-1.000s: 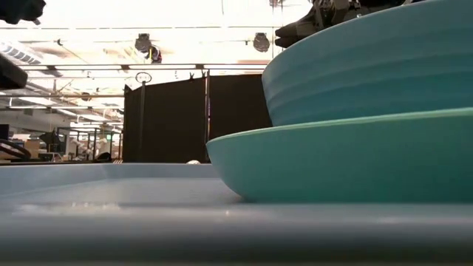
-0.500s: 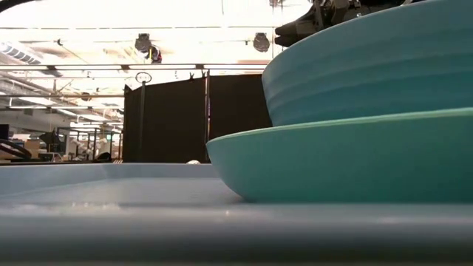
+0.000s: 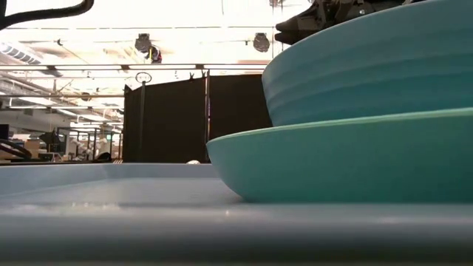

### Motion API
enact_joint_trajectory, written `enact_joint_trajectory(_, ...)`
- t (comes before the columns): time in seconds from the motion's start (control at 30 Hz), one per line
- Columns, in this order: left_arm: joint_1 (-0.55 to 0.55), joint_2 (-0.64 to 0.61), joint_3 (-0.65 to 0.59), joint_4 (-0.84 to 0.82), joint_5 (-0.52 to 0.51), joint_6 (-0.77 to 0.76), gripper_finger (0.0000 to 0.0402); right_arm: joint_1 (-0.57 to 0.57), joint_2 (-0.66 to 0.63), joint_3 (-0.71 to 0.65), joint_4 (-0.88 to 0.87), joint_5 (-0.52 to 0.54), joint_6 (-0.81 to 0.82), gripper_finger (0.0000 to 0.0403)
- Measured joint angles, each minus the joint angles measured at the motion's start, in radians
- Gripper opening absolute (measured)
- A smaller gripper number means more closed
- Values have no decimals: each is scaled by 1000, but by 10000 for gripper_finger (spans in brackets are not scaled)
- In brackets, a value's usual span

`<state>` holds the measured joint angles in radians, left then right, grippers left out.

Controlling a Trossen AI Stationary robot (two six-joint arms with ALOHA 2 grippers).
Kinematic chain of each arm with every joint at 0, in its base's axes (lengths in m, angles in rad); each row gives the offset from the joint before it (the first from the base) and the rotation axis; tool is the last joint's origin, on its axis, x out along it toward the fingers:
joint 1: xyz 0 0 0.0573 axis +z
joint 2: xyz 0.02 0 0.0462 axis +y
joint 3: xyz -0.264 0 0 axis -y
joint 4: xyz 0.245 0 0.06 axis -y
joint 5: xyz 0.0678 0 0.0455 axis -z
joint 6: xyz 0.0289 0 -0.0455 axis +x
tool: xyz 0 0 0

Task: Set up tray
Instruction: Put the yellow table napkin on the blue tray to the left of the blue plate

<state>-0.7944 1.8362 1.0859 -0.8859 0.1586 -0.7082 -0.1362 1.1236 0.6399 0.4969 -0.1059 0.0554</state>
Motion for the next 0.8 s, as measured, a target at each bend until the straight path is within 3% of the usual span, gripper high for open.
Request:
enact_joint_trajectory(0.3,-7,7,9,-109,-54,-4,3,1,0,0,0,2,-4,132)
enact_joint_trajectory(0.6,-2,7,253,-170,-85,71,6,1,0,0,0,4,1,132)
enact_joint_trajectory(0.8,10,5,251,-155,-115,3,24,1,0,0,0,4,1,132)
